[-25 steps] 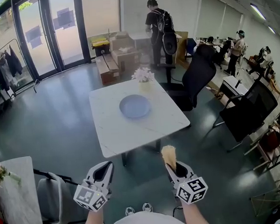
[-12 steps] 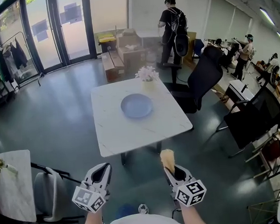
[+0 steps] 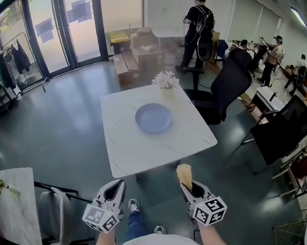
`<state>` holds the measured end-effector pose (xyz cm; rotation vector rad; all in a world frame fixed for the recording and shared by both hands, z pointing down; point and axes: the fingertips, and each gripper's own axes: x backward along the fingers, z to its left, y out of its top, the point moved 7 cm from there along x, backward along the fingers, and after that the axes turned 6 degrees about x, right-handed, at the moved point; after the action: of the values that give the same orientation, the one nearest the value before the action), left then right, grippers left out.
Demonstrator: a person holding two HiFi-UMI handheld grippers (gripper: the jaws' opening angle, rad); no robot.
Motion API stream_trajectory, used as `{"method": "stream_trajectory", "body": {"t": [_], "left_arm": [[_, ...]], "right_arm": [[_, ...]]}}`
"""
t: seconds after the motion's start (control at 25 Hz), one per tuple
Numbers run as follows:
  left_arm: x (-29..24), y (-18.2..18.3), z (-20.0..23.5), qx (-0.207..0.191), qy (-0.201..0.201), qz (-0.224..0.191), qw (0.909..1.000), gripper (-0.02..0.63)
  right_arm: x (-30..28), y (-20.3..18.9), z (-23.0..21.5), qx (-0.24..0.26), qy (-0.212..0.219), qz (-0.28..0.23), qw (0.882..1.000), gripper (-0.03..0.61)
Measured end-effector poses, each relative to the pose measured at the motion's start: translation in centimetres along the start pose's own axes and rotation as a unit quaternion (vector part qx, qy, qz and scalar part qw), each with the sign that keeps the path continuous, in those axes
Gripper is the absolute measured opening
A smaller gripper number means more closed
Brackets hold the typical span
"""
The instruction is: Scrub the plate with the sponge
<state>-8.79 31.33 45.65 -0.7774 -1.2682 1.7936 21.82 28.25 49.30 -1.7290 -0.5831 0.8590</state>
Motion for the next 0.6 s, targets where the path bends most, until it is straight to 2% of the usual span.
{"method": "stream_trajectory", "body": {"t": [0.6], "left_arm": [[-10.1, 6.8, 14.9, -0.007, -0.077, 0.018, 0.9968, 0.033]], "right_arm": [[-14.4, 6.2, -0.3, -0.011, -0.073, -0.023, 0.997, 0.121]]}}
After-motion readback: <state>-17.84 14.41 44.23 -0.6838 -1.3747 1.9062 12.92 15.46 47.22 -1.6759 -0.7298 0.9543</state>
